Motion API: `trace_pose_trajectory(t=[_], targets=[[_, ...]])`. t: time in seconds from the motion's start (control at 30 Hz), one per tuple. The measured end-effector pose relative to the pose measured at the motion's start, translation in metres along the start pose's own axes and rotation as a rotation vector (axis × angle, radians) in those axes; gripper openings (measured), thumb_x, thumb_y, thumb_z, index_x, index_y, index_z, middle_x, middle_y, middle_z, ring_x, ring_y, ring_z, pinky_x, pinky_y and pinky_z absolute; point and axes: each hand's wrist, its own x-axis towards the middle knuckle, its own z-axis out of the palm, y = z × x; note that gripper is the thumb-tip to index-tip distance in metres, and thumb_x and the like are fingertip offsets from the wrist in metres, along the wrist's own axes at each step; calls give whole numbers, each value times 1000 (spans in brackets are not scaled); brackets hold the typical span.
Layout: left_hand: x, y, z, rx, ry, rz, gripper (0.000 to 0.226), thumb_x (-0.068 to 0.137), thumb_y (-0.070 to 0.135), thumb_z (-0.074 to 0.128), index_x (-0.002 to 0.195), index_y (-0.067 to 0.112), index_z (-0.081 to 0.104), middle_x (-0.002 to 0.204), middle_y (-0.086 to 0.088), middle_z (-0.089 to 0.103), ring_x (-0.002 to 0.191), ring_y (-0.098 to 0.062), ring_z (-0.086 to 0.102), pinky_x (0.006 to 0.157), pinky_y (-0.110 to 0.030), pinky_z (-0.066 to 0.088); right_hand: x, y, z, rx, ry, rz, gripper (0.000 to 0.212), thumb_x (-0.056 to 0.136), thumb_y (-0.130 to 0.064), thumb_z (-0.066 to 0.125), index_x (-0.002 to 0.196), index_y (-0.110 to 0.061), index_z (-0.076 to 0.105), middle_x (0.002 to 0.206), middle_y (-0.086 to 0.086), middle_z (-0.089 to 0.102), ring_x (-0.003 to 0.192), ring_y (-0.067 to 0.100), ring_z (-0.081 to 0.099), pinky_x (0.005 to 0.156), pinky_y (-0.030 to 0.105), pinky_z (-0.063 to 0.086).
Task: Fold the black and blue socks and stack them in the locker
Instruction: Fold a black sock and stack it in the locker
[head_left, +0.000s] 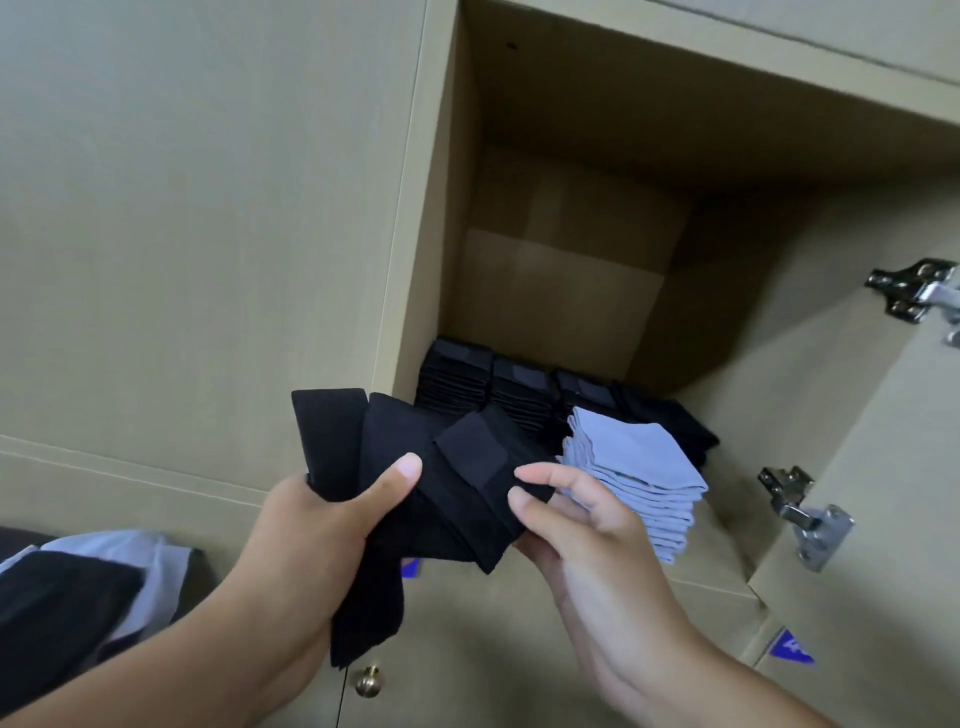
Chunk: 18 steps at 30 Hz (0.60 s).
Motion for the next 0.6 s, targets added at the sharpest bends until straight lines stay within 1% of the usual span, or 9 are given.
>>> trace_pose_trajectory(t=[0.03,0.07,0.13,0.2,0.27,0.33,0.43,0.47,0.6], targets=[[-1,1,0,16,15,9,21,85,27,78,92,8,76,88,-20,76,67,-25,68,69,-37,50,5,-6,-2,-22,23,-17,14,85,-16,78,97,-21,78,98,40,56,89,36,63,103,50,52],[-1,2,0,33,30,18,20,85,28,78,91,9,75,83,-17,77,64,-23,68,67,-36,50,10,-14,-4,-39,50,-34,14,88,-12,76,98,-21,79,102,36,63,94,36,68,99,44,55],[-1,4,-2,70,58,39,19,85,29,79,90,11,75,74,-9,76,59,-17,67,64,-32,49,25,-31,-9,-53,93,-68,16,91,-7,71,99,-18,80,101,19,73,97,27,72,88,30,57],[1,5,-3,113,74,67,16,86,27,78,88,13,72,61,3,72,49,-7,63,56,-26,45,47,-49,-14,-83,117,-101,18,92,-4,70,102,-17,78,103,11,75,91,18,70,83,25,57],[4,5,-4,158,69,90,14,87,25,78,86,13,70,56,9,70,44,-1,62,50,-22,43,74,-65,-19,-141,119,-119,21,91,-4,71,105,-19,76,107,12,74,93,20,68,89,31,57],[7,5,-5,179,52,109,12,86,21,79,86,12,70,58,9,71,46,-1,64,44,-16,45,105,-78,-25,-164,96,-117,26,89,1,72,107,-16,74,109,17,73,98,25,70,96,38,57],[12,3,-6,237,39,141,9,85,15,79,83,13,70,61,10,73,51,0,66,41,-8,42,149,-92,-32,-245,113,-115,31,86,9,70,102,-16,75,110,18,73,104,29,71,98,41,56],[14,1,-7,264,40,152,9,85,15,80,82,14,71,63,11,74,54,0,67,44,-9,44,162,-94,-34,-261,118,-105,32,85,11,69,102,-15,75,110,19,73,105,31,71,98,41,56],[20,-2,-7,326,30,152,8,85,16,80,82,15,72,72,4,77,63,-7,71,60,-26,50,200,-89,-37,-295,80,4,34,86,18,63,107,-7,74,110,21,73,106,33,71,101,42,55]])
